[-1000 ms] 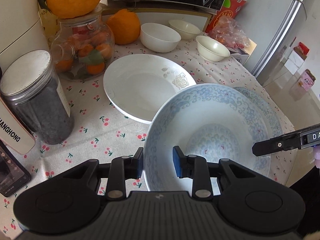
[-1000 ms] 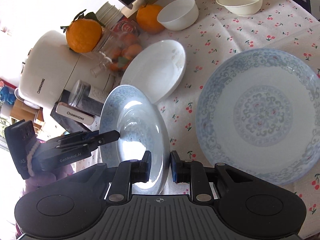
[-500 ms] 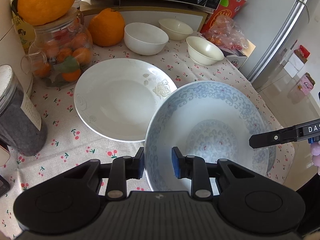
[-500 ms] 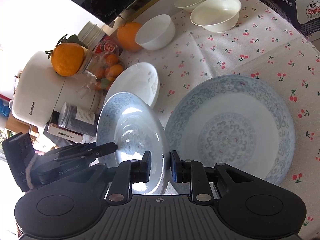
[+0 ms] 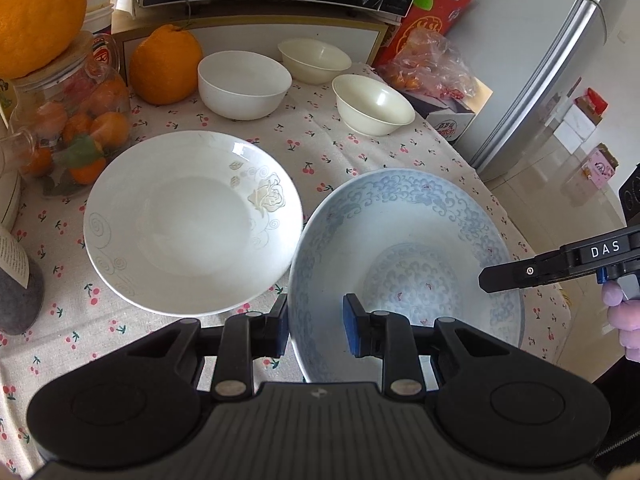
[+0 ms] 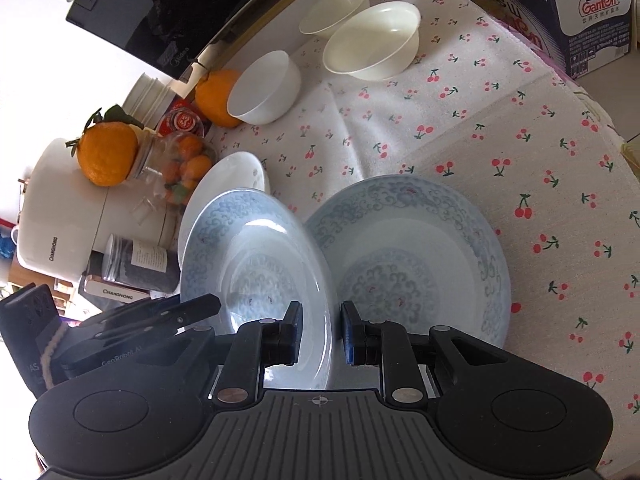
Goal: Organize plates and bowls
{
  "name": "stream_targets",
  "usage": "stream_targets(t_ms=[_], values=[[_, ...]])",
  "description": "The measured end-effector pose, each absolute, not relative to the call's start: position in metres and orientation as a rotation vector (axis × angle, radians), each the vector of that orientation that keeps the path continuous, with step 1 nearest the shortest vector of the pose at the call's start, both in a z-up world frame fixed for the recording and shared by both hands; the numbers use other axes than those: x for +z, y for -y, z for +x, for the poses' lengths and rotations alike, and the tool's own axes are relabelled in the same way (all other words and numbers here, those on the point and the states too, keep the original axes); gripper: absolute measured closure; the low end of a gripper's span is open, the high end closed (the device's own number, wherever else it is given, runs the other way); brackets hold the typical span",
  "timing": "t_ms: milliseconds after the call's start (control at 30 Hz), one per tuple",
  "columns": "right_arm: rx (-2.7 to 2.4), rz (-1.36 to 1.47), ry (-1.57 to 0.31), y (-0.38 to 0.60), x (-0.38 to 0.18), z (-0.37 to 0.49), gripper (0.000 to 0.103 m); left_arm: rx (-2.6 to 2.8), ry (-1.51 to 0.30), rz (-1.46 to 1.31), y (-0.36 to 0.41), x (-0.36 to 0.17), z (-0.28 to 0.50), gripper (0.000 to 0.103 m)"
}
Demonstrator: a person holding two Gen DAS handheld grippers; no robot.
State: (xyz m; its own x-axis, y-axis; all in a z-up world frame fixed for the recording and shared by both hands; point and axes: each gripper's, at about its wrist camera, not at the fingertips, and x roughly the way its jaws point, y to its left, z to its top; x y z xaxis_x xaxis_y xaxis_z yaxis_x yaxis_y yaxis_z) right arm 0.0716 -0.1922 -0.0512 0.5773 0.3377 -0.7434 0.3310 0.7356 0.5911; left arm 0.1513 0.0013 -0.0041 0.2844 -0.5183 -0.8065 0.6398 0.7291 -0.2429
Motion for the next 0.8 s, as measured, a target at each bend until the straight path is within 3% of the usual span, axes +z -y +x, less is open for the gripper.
stream_targets(t_ms=[800], values=[[-0.106,0.804,-0.962,0.246,-0.052,0.065,0.082,-0.79,-1.049,0.262,0.054,-0.021,0.134,0.078]])
